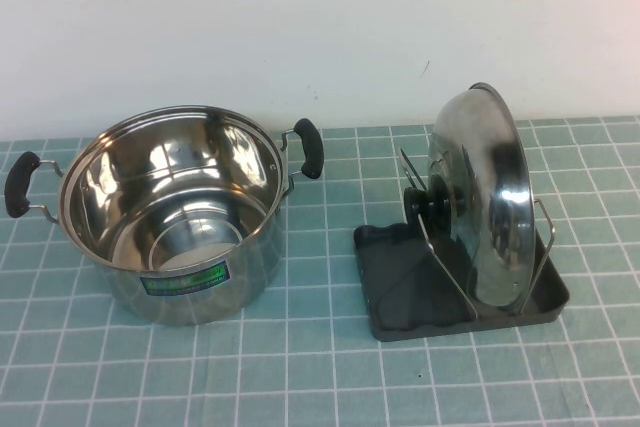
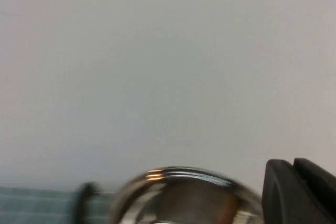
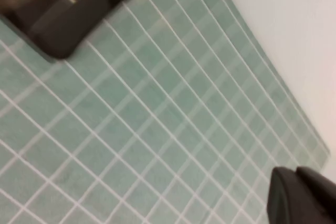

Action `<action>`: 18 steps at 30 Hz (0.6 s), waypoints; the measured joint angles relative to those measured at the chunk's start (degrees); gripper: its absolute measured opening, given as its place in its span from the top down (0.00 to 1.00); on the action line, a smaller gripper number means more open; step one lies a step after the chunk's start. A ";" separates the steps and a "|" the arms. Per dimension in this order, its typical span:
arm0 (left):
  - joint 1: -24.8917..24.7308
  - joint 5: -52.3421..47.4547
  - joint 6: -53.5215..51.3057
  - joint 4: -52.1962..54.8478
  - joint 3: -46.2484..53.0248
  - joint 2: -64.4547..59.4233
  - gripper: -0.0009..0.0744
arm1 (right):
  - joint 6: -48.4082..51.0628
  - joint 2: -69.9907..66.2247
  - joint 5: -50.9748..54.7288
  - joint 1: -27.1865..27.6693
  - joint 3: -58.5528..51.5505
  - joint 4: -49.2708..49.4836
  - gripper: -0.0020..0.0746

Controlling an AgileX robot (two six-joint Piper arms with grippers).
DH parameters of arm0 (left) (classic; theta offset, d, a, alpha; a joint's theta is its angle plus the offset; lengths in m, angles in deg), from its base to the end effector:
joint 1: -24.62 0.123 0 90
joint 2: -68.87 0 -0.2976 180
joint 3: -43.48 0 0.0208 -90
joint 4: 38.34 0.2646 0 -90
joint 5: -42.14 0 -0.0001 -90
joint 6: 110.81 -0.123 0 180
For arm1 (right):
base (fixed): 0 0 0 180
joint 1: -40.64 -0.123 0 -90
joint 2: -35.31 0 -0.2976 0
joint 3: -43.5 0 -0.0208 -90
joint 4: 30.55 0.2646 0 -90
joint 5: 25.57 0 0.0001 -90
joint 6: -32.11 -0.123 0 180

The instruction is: Put pot lid on rack

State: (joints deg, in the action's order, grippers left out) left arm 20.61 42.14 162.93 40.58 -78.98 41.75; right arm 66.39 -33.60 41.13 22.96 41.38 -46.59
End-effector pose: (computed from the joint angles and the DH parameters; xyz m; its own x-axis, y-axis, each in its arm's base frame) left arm 0.1188 -0.0082 0.3154 0.0719 -0.2614 -0.9625 0.0914 0.9627 -0.2547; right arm 0.2168 0.0363 0.4194 -0.4429 -0.8041 -0.3966 -0.5516 0.5931 -0.5866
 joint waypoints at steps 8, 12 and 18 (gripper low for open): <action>0.00 36.99 25.24 19.50 -0.64 -1.22 0.99 | -6.20 13.91 -5.43 0.00 -7.93 -1.34 0.98; 0.00 39.18 30.14 22.46 -0.64 -1.61 0.99 | -8.87 23.38 -9.57 0.00 -15.62 0.88 0.98; 0.00 28.08 26.91 22.70 -1.58 -1.74 0.99 | -6.81 35.79 -12.20 0.00 -28.15 4.33 0.98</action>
State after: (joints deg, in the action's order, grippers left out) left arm 20.61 70.23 189.84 63.28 -80.56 40.01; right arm 59.59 2.19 28.94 22.96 13.23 -42.26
